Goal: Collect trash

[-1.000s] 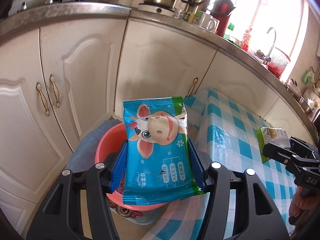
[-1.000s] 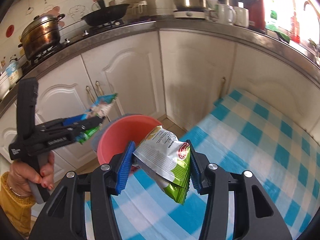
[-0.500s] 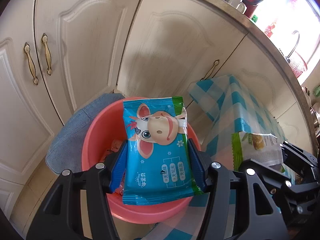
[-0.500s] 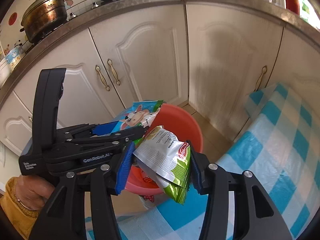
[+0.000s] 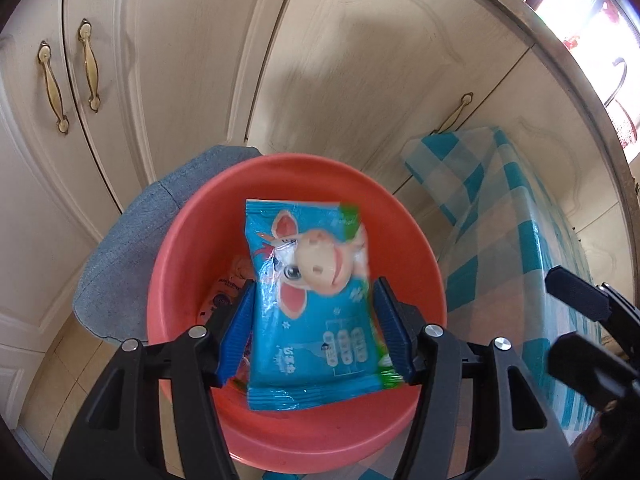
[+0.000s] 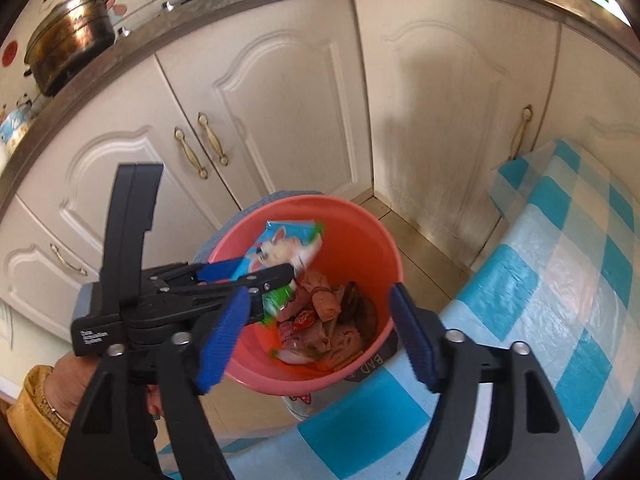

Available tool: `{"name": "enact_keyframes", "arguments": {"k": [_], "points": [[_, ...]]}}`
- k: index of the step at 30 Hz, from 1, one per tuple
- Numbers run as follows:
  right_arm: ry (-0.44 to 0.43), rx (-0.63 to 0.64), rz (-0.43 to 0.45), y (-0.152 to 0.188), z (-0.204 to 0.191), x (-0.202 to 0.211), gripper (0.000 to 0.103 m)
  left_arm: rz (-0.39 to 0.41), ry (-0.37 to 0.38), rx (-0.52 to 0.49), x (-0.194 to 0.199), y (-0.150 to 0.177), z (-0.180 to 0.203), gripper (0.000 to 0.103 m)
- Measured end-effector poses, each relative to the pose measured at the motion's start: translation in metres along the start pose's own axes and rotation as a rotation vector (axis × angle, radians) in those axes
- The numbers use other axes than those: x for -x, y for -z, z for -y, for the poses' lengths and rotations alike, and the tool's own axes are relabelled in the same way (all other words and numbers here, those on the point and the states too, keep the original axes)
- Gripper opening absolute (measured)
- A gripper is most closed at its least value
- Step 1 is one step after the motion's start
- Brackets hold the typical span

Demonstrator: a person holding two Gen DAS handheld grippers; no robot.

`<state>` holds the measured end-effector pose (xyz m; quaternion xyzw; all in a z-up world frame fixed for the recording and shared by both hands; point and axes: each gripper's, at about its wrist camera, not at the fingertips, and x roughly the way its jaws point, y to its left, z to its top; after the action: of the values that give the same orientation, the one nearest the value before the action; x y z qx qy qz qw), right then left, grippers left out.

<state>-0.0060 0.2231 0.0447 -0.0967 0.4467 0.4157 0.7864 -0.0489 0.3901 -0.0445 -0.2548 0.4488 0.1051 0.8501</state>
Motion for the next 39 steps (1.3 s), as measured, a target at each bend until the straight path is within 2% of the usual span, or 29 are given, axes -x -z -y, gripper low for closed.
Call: {"name": "enact_keyframes", "arguments": {"k": [1, 3, 10, 21, 29, 39], "points": [[0.008, -0.007, 0.008, 0.001, 0.003, 0.002, 0.081, 0.011, -0.004, -0.010, 0.001, 0.000, 0.001, 0.073], [0.027, -0.035, 0.036, 0.004, 0.010, 0.011, 0.084, 0.034, -0.018, -0.023, 0.003, 0.000, 0.002, 0.081], [0.067, -0.148, 0.118, 0.012, 0.039, 0.045, 0.089, 0.061, -0.040, -0.002, 0.016, -0.002, 0.006, 0.088], [0.130, -0.255, 0.200, 0.034, 0.066, 0.095, 0.090, 0.154, -0.067, -0.071, 0.069, 0.003, 0.043, 0.090], [0.178, -0.288, 0.263, 0.054, 0.071, 0.136, 0.090, 0.196, -0.026, -0.137, 0.102, 0.012, 0.083, 0.090], [0.274, -0.320, 0.317, 0.088, 0.081, 0.186, 0.090, 0.205, 0.033, -0.272, 0.124, 0.032, 0.146, 0.090]]}}
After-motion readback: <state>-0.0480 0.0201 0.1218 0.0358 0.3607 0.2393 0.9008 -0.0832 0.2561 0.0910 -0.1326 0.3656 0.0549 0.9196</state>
